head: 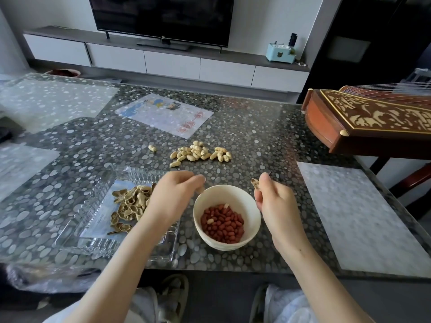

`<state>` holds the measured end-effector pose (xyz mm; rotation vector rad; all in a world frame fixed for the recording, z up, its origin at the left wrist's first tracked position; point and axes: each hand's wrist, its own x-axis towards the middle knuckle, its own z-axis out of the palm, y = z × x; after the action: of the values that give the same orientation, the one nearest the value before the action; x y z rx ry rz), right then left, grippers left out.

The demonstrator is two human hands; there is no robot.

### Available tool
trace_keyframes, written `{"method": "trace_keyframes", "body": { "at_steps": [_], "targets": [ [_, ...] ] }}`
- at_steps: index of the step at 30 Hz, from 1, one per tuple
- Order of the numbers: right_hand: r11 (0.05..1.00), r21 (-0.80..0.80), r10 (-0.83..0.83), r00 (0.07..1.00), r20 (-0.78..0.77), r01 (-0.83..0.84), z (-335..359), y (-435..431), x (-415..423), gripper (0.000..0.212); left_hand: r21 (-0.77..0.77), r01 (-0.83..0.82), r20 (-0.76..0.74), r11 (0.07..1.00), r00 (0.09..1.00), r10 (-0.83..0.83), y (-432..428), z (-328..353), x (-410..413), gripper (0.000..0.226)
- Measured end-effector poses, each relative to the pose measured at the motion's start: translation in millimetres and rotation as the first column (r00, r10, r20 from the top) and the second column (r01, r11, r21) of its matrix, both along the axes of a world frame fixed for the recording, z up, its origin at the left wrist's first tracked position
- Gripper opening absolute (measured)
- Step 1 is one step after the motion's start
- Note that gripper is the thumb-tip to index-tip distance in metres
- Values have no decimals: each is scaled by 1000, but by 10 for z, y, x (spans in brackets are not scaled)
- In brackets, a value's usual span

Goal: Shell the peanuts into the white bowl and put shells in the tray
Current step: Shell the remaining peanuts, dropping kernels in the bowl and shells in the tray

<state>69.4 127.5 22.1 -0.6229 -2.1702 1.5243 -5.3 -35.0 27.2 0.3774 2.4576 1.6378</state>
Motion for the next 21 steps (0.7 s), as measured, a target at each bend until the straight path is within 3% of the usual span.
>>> {"method": "trace_keyframes", "body": {
  "at_steps": [4, 11, 18, 21],
  "targets": [
    [978, 25, 208, 973, -97, -207, 10, -156, 12, 44, 24, -175, 105, 984, 979, 172, -263, 12, -175, 28],
    [850, 307, 449, 893, 3, -428, 49, -544, -243, 20, -343, -268, -58, 900, 963, 265, -776, -104, -453, 27],
    [645, 449, 531, 785, 319, -619, 57, -790, -675, 25, -479, -238, -155, 845, 970, 185, -902, -190, -515, 24],
    [677, 489, 448, 835, 318, -550, 74, -645, -933, 25, -438, -295, -188, 849, 954, 234, -918, -175, -517, 18]
  ]
}}
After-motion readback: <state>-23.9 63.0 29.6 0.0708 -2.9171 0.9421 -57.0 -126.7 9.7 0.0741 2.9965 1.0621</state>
